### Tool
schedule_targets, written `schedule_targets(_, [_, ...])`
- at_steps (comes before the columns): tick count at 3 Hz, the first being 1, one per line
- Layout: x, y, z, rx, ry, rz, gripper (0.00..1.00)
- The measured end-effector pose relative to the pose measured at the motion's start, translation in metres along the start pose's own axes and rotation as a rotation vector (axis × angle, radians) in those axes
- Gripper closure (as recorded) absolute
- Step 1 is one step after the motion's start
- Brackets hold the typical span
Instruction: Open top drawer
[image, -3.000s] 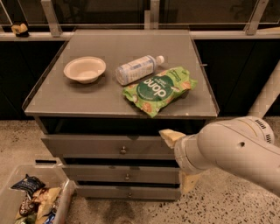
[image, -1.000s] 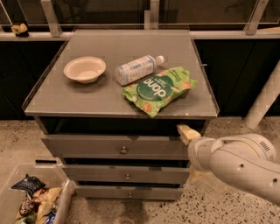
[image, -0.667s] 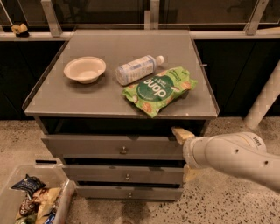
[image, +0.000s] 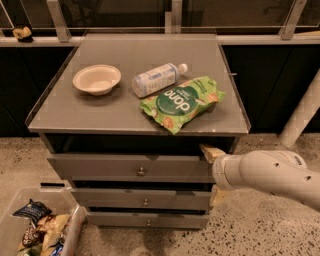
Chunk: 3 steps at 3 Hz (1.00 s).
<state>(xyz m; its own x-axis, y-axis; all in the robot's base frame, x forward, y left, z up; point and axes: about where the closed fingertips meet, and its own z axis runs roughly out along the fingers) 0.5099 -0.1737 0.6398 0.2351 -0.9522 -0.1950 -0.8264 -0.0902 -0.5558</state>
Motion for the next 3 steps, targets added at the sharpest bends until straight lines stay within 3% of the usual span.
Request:
schedule_targets(1, [-0.001,-0.012,0.016,0.013,-0.027,0.008,0.0])
schedule_targets(2, [-0.003,-0.023,0.04,0.014,-0.103,0.039,0.0])
schedule_targets(3, [-0.001,-0.03,0.048,0.023,-0.118,0.038,0.0])
